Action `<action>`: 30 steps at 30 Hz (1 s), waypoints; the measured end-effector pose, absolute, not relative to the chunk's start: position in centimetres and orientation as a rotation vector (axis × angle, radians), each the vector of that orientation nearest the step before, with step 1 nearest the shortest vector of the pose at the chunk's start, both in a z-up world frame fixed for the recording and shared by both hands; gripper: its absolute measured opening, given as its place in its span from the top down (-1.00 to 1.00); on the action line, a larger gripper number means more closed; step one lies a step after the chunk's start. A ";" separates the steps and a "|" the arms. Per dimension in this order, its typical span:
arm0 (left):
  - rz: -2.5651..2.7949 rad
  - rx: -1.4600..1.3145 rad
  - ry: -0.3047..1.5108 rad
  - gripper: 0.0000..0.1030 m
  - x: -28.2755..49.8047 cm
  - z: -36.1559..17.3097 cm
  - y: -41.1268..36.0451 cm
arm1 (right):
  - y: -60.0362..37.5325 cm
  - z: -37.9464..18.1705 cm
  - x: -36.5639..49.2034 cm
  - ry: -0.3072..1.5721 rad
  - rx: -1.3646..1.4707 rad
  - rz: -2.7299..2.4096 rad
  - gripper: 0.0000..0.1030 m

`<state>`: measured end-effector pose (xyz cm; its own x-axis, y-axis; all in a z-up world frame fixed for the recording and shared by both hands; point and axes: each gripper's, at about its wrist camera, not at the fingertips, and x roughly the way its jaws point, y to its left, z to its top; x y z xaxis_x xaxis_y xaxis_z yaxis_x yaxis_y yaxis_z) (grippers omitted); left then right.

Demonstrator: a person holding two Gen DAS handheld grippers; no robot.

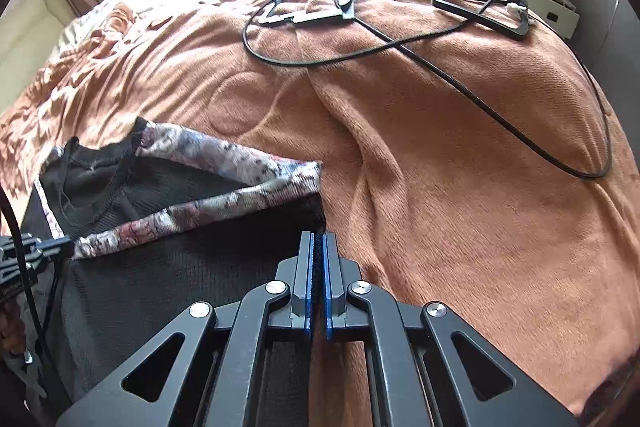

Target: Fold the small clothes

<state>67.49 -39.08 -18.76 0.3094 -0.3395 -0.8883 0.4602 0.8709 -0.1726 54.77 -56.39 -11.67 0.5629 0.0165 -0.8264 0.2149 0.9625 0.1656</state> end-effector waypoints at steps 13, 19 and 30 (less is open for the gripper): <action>-0.489 0.055 1.081 0.23 65.0 -14.5 -33.7 | -55.7 -8.3 47.3 0.933 0.321 -0.051 0.06; -0.432 0.060 1.092 0.23 63.2 -13.9 -29.6 | -54.8 -8.0 43.3 0.966 0.282 -0.068 0.06; -0.319 0.025 1.095 0.23 59.1 -13.3 -21.4 | -53.2 -10.9 41.1 1.081 0.186 -0.127 0.06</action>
<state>59.07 -21.35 -13.28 0.4169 -0.2422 -0.8761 0.2664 0.9541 -0.1370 41.15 -53.19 -10.86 0.4652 -0.0118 -0.8851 0.1937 0.9770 0.0888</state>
